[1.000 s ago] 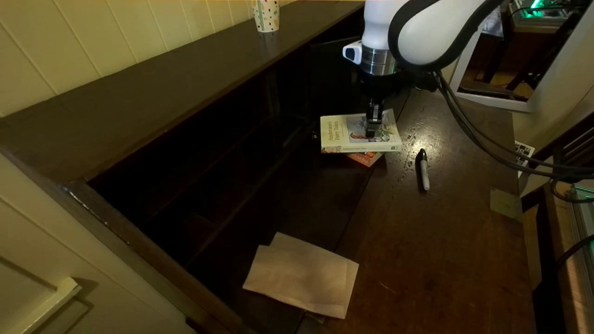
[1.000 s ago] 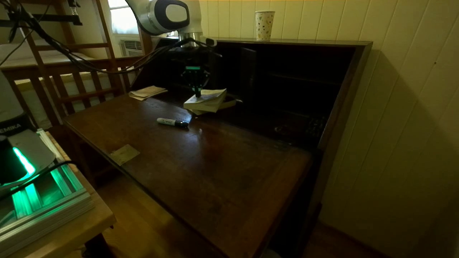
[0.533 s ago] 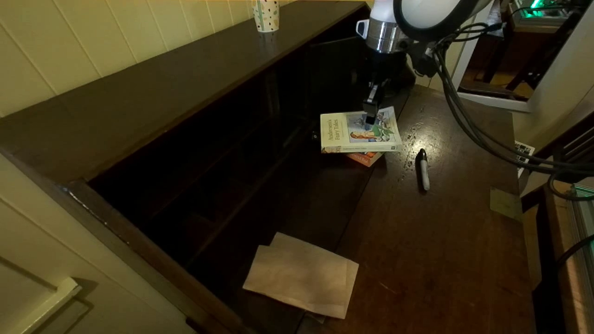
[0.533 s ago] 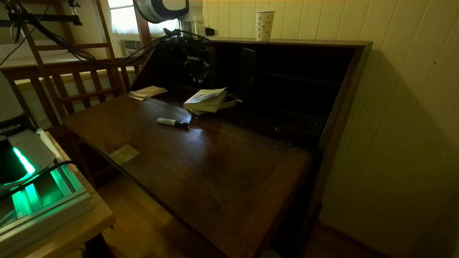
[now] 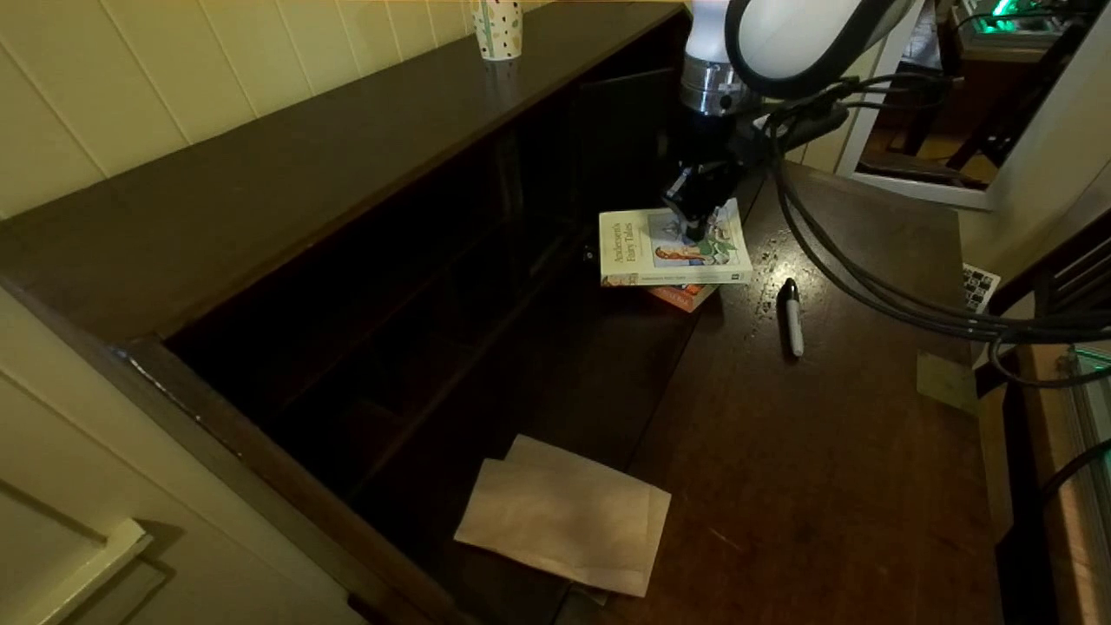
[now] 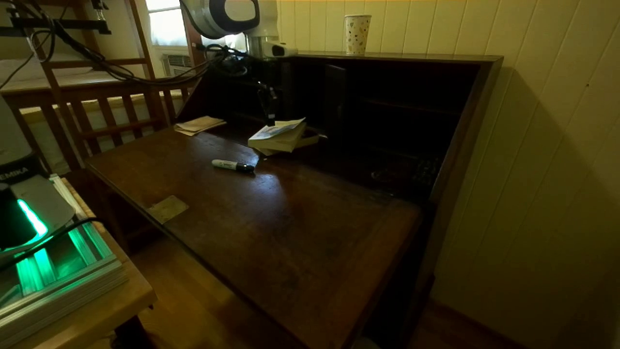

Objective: Turn the white book around in an anticlockwise direction

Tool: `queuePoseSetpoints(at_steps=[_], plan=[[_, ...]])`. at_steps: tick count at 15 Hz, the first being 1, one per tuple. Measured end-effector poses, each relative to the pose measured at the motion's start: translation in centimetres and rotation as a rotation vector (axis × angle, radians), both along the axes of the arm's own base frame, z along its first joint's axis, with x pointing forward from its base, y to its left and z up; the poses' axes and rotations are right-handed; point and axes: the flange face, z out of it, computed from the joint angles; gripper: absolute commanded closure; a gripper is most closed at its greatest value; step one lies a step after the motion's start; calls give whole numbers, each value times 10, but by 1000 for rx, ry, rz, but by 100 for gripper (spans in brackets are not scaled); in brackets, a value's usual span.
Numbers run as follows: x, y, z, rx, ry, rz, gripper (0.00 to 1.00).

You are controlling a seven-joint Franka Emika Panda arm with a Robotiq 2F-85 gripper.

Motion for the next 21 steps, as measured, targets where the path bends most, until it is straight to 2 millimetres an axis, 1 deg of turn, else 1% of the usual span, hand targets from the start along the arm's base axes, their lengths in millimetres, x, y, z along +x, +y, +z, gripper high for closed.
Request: queuePoseSetpoints(at_steps=[6,9,11,13,21], plan=[[9,0,-21,16,10,-316,100],[12,-2,-22,32,1,-458,100],[14,-2,-22,29,6,-479,100],[16,-1,-23,17,21,-453,100],[19,14,-24,-71,57,-53,100]])
